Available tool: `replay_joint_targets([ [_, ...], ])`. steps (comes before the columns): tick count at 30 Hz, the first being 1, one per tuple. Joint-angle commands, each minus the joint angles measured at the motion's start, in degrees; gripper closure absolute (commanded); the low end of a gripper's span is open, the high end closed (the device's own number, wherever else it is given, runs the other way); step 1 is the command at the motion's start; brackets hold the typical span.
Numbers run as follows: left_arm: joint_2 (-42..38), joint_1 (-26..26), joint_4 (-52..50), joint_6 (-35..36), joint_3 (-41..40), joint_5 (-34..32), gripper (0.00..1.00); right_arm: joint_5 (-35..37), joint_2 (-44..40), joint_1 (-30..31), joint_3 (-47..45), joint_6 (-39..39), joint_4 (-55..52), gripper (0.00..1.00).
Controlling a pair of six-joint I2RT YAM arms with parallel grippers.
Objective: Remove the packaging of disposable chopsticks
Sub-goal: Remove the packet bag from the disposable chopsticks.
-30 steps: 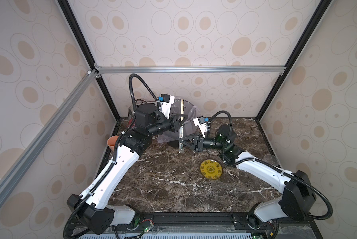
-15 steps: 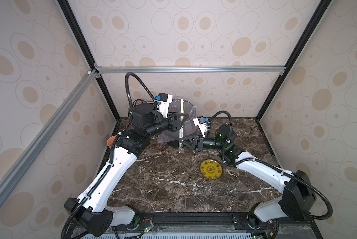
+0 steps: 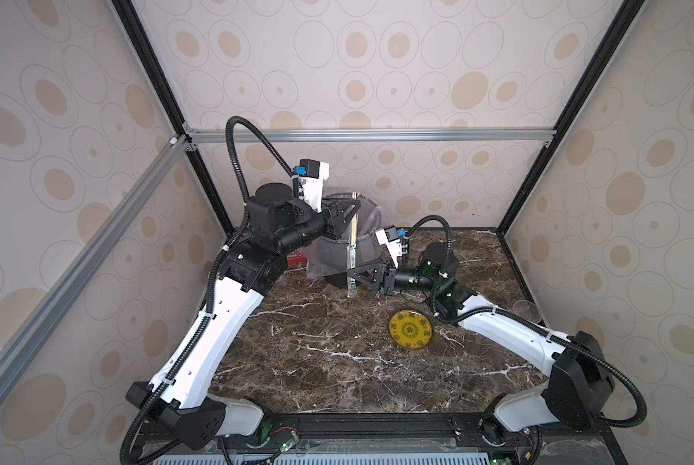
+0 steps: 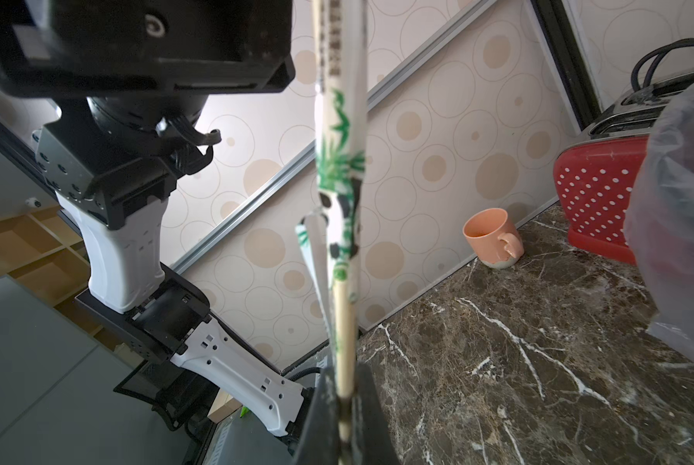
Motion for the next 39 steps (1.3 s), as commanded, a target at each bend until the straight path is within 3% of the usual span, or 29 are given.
replay_joint_targets([
  [1,0.8,0.3,-2.3,0.8,2.3,-0.4,0.77,-0.2,-0.3,0.0,0.5,0.2,1.6,1.00],
  [9,0.7,0.3,-2.6,0.8,2.5,-1.5,1.00,-0.1,-0.3,0.0,0.3,0.0,1.4,1.00],
  [17,0.3,0.3,-4.1,1.9,3.7,-3.7,1.00,-0.3,0.1,0.0,0.3,-0.3,0.0,1.00],
  [21,0.2,0.3,-4.0,1.7,3.8,-4.4,1.00,-0.8,0.8,0.0,0.2,0.8,0.2,0.79],
  [26,0.2,0.3,-3.8,1.7,3.7,-4.5,1.00,-2.4,1.6,0.0,0.0,2.9,2.4,0.65],
  [31,0.3,0.3,-3.8,1.8,3.9,-4.8,1.00,-2.4,1.8,0.1,-0.5,2.5,1.3,0.64],
  [35,0.3,0.4,-4.0,2.1,4.4,-5.1,1.00,-2.8,2.1,0.1,-1.7,2.8,1.4,0.72],
  [39,0.5,0.4,-4.0,2.2,4.7,-5.3,1.00,-2.9,2.1,0.0,-2.8,3.0,1.4,0.74],
])
